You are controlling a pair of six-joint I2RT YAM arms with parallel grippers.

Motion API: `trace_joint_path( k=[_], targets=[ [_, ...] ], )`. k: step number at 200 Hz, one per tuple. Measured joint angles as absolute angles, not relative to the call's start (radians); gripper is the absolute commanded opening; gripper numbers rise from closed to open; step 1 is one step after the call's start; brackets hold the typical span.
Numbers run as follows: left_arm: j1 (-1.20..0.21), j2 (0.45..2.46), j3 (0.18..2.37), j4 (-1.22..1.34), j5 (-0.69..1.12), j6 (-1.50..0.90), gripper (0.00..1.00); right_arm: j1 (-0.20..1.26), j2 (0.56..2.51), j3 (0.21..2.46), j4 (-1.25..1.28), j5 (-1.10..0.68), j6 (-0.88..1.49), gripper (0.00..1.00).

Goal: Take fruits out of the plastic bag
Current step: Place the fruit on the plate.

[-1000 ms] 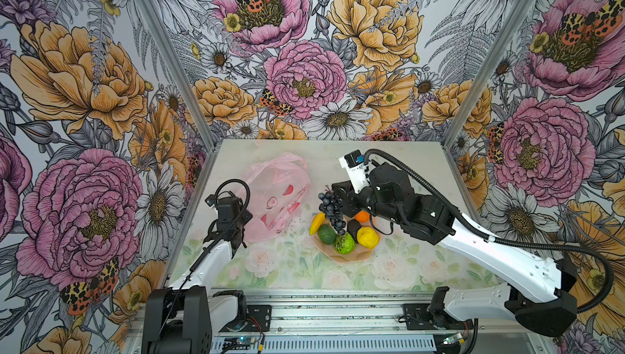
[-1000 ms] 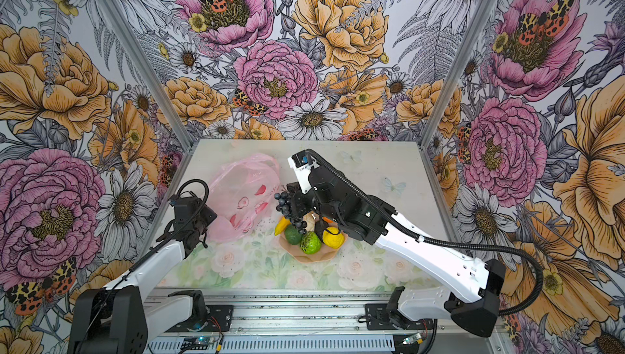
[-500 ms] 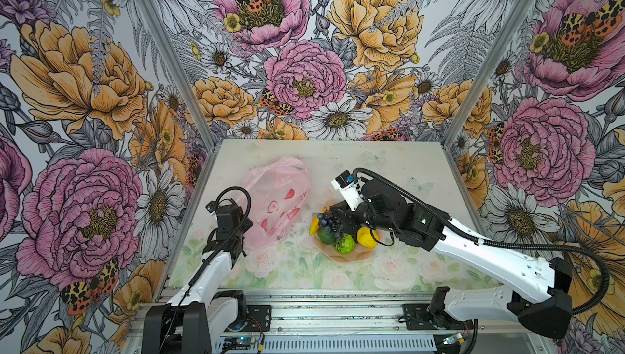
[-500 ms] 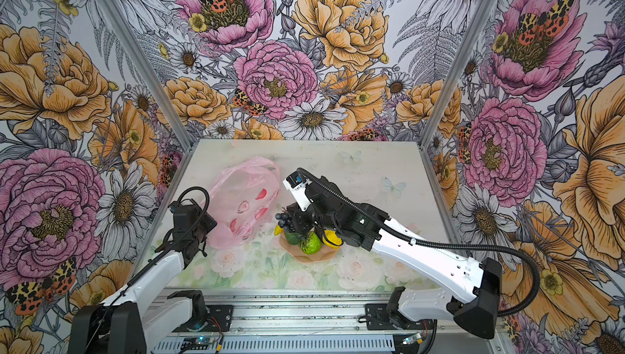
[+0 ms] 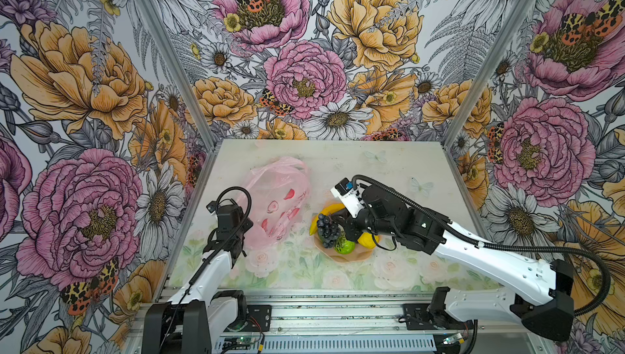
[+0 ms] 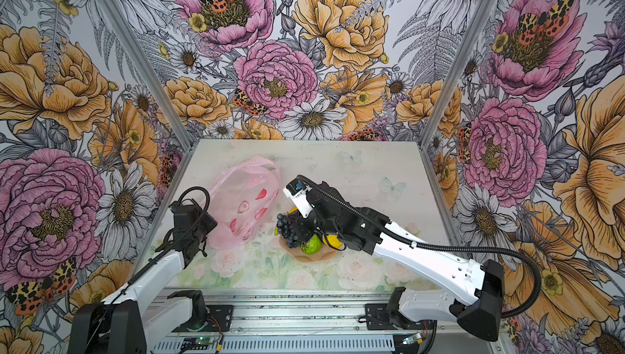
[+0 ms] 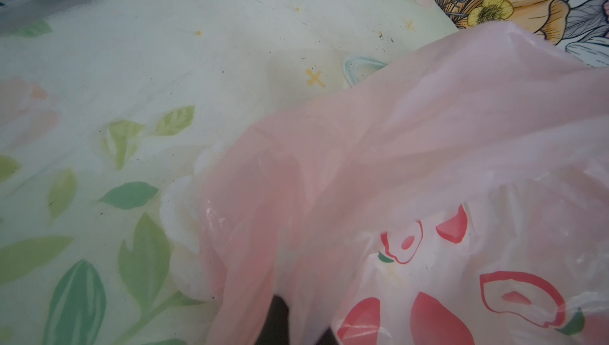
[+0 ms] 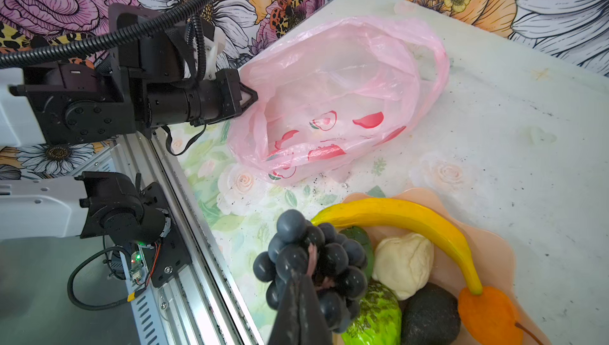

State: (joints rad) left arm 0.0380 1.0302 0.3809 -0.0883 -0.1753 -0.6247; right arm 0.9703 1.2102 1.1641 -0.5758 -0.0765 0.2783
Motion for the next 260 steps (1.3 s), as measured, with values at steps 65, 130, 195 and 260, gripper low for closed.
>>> trace_joint_path(
  k=[65, 130, 195, 260],
  targets=[
    [0.038, 1.03, 0.381, -0.088, -0.167, -0.625, 0.0, 0.97, 1.211, 1.133, -0.576, -0.039, 0.279, 0.0],
    [0.038, 1.038, 0.381, -0.084, -0.166, -0.625, 0.0, 0.922, 1.211, 1.123, -0.574, 0.023, 0.343, 0.0],
    [0.039, 1.045, 0.381, -0.085, -0.163, -0.624, 0.0, 0.843, 1.233, 1.069, -0.57, 0.025, 0.43, 0.0],
    [0.039, 1.045, 0.381, -0.085, -0.163, -0.624, 0.0, 0.782, 1.242, 1.032, -0.565, 0.017, 0.498, 0.0]
  ],
)
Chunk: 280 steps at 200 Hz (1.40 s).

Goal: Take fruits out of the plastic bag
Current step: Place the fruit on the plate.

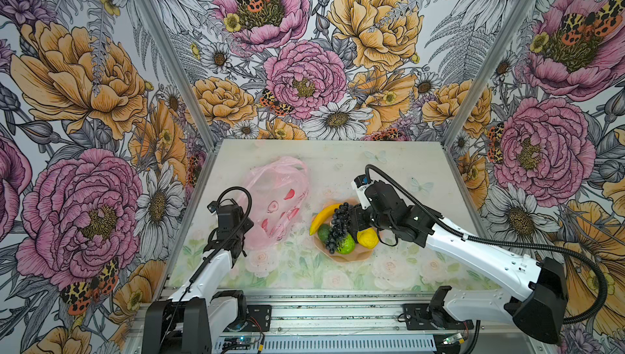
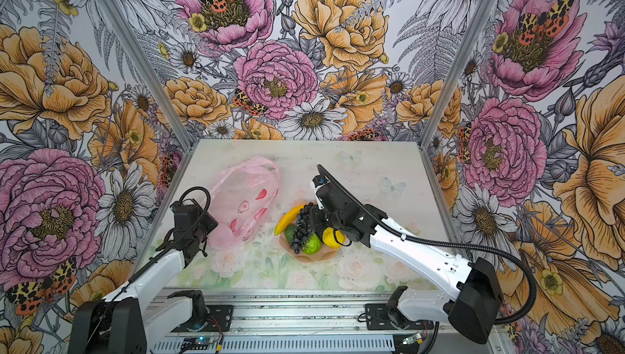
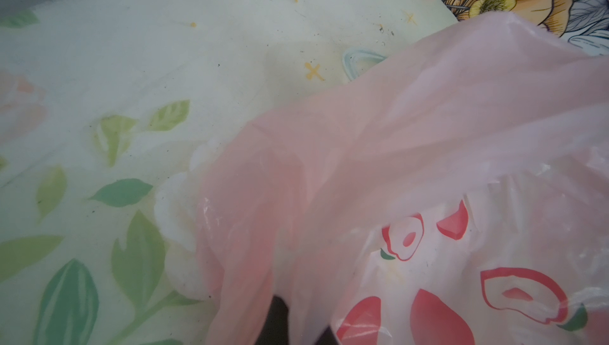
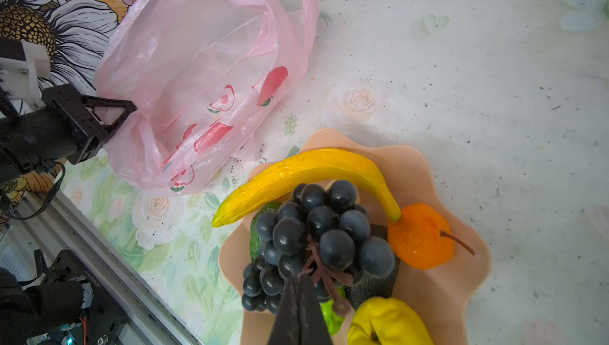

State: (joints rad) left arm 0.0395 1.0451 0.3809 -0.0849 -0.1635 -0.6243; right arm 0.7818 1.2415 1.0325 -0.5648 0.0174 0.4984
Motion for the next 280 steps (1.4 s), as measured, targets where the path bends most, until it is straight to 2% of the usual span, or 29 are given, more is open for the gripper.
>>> trace_joint_path(
  k=[90, 189, 225, 235, 250, 280],
  targets=[
    [0.039, 1.045, 0.381, -0.085, -0.163, -0.624, 0.0, 0.749, 1.292, 1.0, -0.565, 0.001, 0.546, 0.0],
    [0.039, 1.046, 0.381, -0.084, -0.153, -0.618, 0.0, 0.738, 1.291, 1.0, -0.566, -0.024, 0.534, 0.45],
    [0.002, 1.088, 0.396, -0.086, -0.141, -0.617, 0.0, 0.712, 1.237, 1.0, -0.575, 0.002, 0.524, 0.53],
    [-0.033, 1.114, 0.424, -0.093, -0.14, -0.617, 0.0, 0.696, 1.212, 1.0, -0.576, 0.02, 0.527, 0.55],
    [-0.091, 1.163, 0.494, -0.103, -0.14, -0.612, 0.0, 0.665, 1.171, 1.0, -0.576, 0.047, 0.533, 0.63],
    [-0.156, 1.32, 0.717, -0.112, -0.1, -0.582, 0.0, 0.608, 1.099, 0.979, -0.574, 0.092, 0.564, 0.71]
  ],
)
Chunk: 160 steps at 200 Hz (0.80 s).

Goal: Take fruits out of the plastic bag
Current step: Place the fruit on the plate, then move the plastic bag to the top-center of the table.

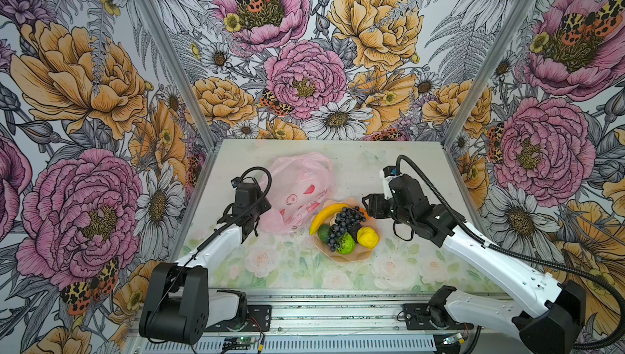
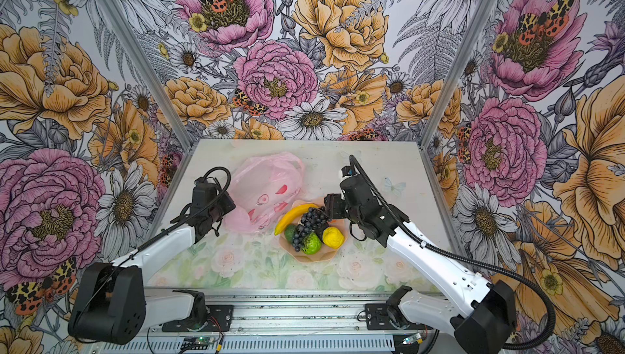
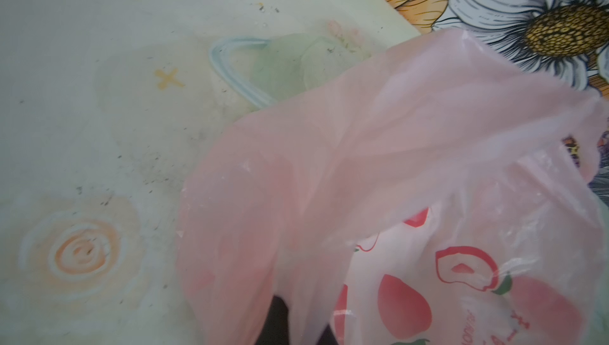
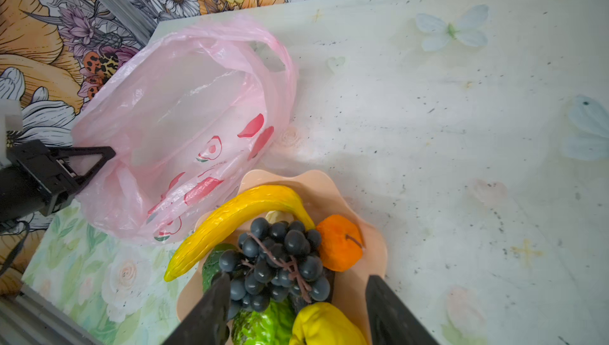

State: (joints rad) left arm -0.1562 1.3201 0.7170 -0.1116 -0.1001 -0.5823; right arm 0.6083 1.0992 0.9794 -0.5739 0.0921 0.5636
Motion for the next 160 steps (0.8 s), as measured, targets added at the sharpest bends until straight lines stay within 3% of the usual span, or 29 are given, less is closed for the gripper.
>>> trace_joint_path(
  k=[95, 160],
  targets=[
    [-0.319, 1.953, 1.57, -0.342, 0.014, -0.356, 0.0, 0.516, 0.937, 0.826, -0.575, 0.189, 0.693, 0.77],
    [-0.323, 2.341, 2.122, -0.507, 0.14, -0.166, 0.0, 0.504, 0.909, 0.757, -0.576, 0.191, 0.778, 0.77]
  ],
)
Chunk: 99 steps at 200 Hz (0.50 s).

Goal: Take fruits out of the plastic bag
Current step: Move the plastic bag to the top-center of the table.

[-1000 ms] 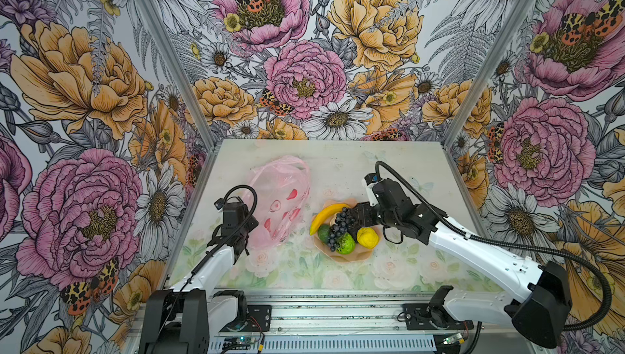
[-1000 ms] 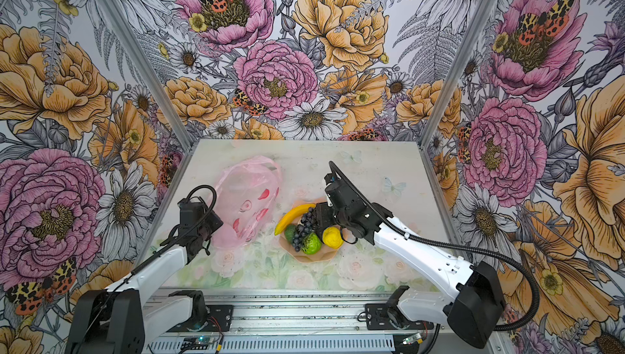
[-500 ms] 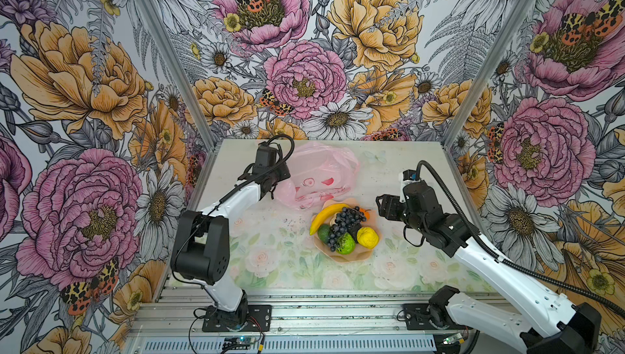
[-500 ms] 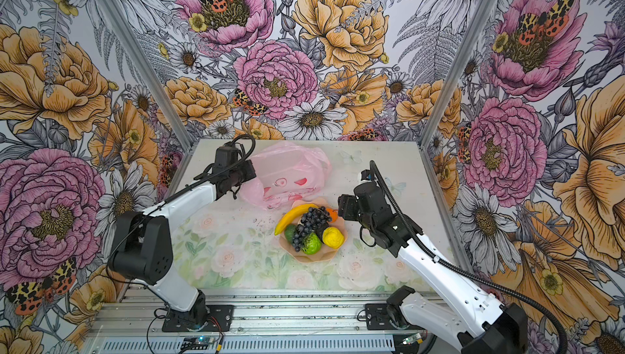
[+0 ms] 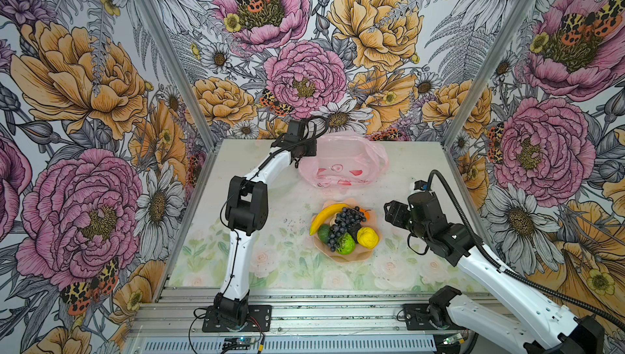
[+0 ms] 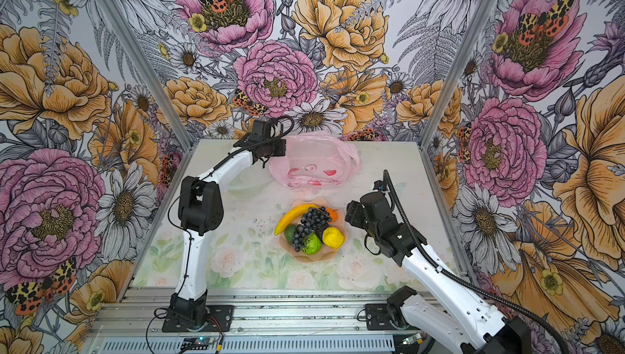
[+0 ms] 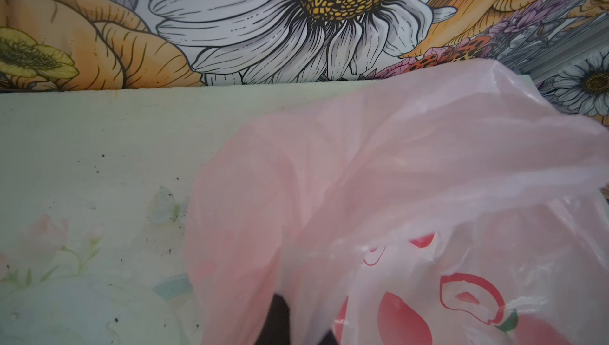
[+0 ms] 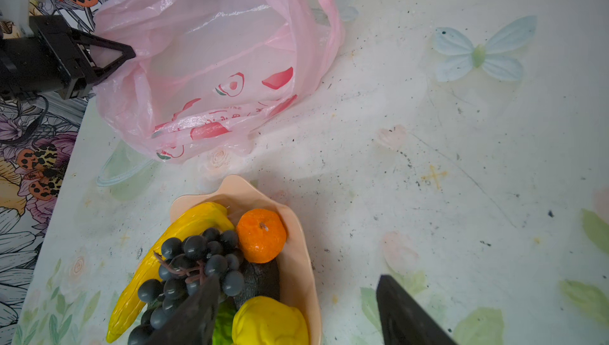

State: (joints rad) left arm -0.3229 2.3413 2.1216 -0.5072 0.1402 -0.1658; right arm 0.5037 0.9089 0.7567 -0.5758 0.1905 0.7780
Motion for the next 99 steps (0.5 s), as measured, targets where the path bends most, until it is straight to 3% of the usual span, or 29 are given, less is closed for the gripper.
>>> trace_joint_path(
  k=[58, 82, 99],
  targets=[
    [-0.292, 2.558, 2.442, -0.574, 0.149, -0.112, 0.06, 0.502, 0.909, 0.722, -0.575, 0.191, 0.851, 0.77],
    [-0.286, 2.585, 2.469, -0.582, 0.149, -0.115, 0.22, 0.502, 0.909, 0.714, -0.574, 0.19, 0.876, 0.77],
    [-0.288, 2.587, 2.469, -0.589, 0.147, -0.115, 0.41, 0.502, 0.909, 0.707, -0.572, 0.188, 0.889, 0.79]
  ],
)
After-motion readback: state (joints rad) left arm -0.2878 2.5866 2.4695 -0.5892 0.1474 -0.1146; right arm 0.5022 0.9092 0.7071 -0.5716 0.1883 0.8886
